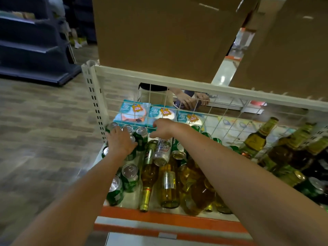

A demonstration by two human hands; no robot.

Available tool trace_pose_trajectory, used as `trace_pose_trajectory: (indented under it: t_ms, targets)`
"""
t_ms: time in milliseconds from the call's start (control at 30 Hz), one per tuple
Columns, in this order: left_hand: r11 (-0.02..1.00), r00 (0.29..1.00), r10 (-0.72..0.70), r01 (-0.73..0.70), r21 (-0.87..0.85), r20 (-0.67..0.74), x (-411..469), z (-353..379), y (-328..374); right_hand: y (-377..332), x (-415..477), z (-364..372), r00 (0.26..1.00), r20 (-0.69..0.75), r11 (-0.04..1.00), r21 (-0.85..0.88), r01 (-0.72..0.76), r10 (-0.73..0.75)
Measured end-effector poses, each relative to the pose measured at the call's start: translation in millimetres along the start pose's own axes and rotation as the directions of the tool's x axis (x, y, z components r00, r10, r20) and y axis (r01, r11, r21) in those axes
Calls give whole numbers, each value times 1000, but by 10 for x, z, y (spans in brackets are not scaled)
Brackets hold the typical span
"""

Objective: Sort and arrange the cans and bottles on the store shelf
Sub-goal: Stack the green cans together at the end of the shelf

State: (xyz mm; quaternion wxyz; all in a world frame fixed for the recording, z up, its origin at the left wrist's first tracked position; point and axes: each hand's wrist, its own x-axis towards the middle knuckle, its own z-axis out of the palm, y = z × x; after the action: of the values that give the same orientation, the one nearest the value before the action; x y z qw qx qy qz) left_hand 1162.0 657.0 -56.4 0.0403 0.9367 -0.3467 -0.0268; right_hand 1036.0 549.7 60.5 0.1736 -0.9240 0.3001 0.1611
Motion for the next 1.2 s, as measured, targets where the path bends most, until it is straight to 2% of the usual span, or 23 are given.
trace_pose_trajectory:
  t_ms: [167,267,433,633,733,867,1000,1200]
  targets:
    - [947,986,167,-166,-277,-19,59,-620,329,119,-280,-260,995,-100,998,-61,-30,24]
    - [889,950,304,-310,-337,-72,-14,-987,693,349,-602,-462,982,-170,995,-41,-90,82]
    - [806,844,523,-536,-252,-122,-418,-1560,1527,1073,-1296,-670,944,-270,979,-16,-201,189]
    - [717,726,687,-679,-158,-5,-1246,-1900,2804,2091,-2466,-596,862,-333,924,151,-351,382]
    - [642,643,765,-760,-99,26,-1823,-1887,3484,2621,-3141,-484,826,-338,892,195,-407,451]
    - [558,557,828,-830,-1,65,-2615,-1790,4354,3321,-4104,-263,784,-379,867,294,-403,492]
    - [446,445,895,-895,-11,39,-3399,-1655,5172,3934,-5049,76,728,-364,811,345,-473,580]
    - [293,292,955,-956,-20,45,-4494,-1475,6280,4760,-6223,577,602,-328,683,423,-595,728]
